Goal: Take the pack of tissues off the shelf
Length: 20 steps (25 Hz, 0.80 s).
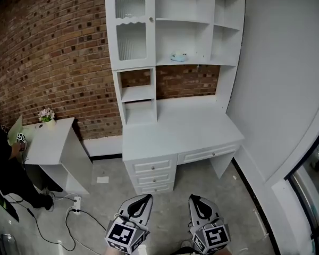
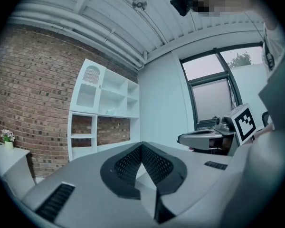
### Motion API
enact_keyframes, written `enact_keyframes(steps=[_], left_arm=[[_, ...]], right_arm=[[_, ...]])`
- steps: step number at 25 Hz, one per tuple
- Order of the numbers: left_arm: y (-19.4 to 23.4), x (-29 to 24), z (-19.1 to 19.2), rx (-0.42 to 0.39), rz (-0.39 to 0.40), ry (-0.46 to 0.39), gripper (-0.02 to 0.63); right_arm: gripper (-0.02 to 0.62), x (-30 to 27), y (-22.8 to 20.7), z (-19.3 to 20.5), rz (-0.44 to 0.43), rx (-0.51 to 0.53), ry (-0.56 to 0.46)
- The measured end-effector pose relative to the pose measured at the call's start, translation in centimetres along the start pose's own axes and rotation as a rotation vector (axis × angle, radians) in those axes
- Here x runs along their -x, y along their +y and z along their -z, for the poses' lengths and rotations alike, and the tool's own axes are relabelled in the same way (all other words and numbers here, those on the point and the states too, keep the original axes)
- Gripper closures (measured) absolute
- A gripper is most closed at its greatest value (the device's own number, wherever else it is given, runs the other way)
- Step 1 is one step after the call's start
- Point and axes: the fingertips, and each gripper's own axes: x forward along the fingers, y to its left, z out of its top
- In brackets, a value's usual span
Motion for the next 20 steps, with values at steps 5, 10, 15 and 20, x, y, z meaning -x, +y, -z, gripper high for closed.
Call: enact_keyframes(steps=[5, 10, 15, 20], left_arm=[[-1.0, -5.4, -1.1, 0.007, -0.037, -0.006, 0.598], [-2.0, -11.0, -1.0, 0.006, -0.081, 0.001, 0.598], [-3.4, -15.9, -1.2, 0.018, -0.105, 0.002, 0.598], [-4.2, -19.6, -0.3, 0.044, -0.123, -0.004, 0.598]], right_arm=[[0.588, -2.0, -5.9, -0.8, -0.027, 0.027, -0.009], [0.588, -3.5, -12.0, 0.0, -0.044, 0.023, 0.021], [0.588, -4.2, -17.4, -0.5, -0.049, 0.042, 0.025], [0.588, -5.4, -21.2, 0.3, -0.057, 0.052, 0.034]])
